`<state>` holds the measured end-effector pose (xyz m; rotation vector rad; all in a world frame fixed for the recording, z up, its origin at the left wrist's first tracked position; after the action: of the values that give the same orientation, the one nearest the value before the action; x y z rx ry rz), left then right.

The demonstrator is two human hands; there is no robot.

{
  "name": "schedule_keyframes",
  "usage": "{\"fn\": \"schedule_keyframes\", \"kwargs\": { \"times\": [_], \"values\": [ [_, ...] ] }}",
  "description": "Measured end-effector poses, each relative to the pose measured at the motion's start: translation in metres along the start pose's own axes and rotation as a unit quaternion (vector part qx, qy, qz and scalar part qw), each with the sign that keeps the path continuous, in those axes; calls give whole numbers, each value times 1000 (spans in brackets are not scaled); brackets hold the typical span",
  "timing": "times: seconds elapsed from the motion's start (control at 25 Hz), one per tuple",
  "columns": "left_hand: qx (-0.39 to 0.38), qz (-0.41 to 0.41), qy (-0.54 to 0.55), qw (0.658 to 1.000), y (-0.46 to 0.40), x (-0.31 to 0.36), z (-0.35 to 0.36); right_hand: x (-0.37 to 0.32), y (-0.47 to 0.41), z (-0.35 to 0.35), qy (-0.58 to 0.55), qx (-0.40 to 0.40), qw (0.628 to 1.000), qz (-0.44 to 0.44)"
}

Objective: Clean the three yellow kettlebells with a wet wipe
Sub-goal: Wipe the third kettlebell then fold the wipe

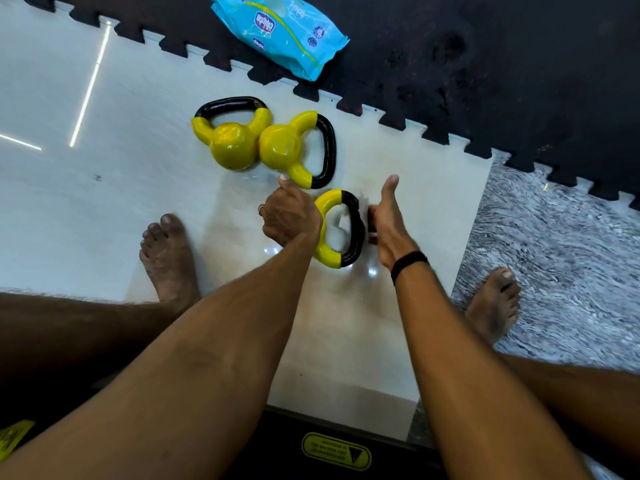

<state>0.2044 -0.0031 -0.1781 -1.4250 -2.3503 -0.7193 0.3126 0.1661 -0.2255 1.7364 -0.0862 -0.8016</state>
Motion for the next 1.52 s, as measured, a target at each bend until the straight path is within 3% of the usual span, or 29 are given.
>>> {"fn": "schedule_keyframes", "kwargs": {
  "times": [0.16,0.28,0.44,0.68,0.8,0.88,0.96,1.08,1.24,1.36,1.52],
  "values": [
    [8,-29,11,999,0,-4,-1,-16,3,8,-7,-78,997,-19],
    [14,-39,4,999,-1,-7,0,36,6,5,-110,-25,994,15],
    [13,-40,-2,999,0,-7,2,87,38,12,-228,83,970,-2],
    [3,0,0,1000,1,0,1,84,33,19,-340,45,939,5],
    [4,15,-12,1000,0,1,0,48,15,6,-265,30,964,-19],
    [-2,16,-16,1000,-1,1,2,22,0,0,-127,54,990,-38],
    [-10,18,-18,1000,0,2,4,-5,0,0,49,87,991,-94],
    [-10,24,-22,999,-1,2,5,-21,21,5,286,149,908,-269],
    [-8,29,-24,999,-1,4,4,23,72,13,494,123,728,-459],
    [-2,47,-25,999,0,6,4,51,90,10,614,68,614,-491],
    [-7,71,-47,996,1,11,7,37,84,36,699,26,533,-477]
  ]
}}
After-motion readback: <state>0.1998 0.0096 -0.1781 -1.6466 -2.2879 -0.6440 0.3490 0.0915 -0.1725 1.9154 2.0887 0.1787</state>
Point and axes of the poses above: each hand's wrist, its own y-axis away from the middle knuckle, its own z-axis out of the palm, x = y × z, the point moved 9 cm from there along -y, towards the middle knuckle, and after that the axes turned 3 degrees about z, right-handed, at the moved point
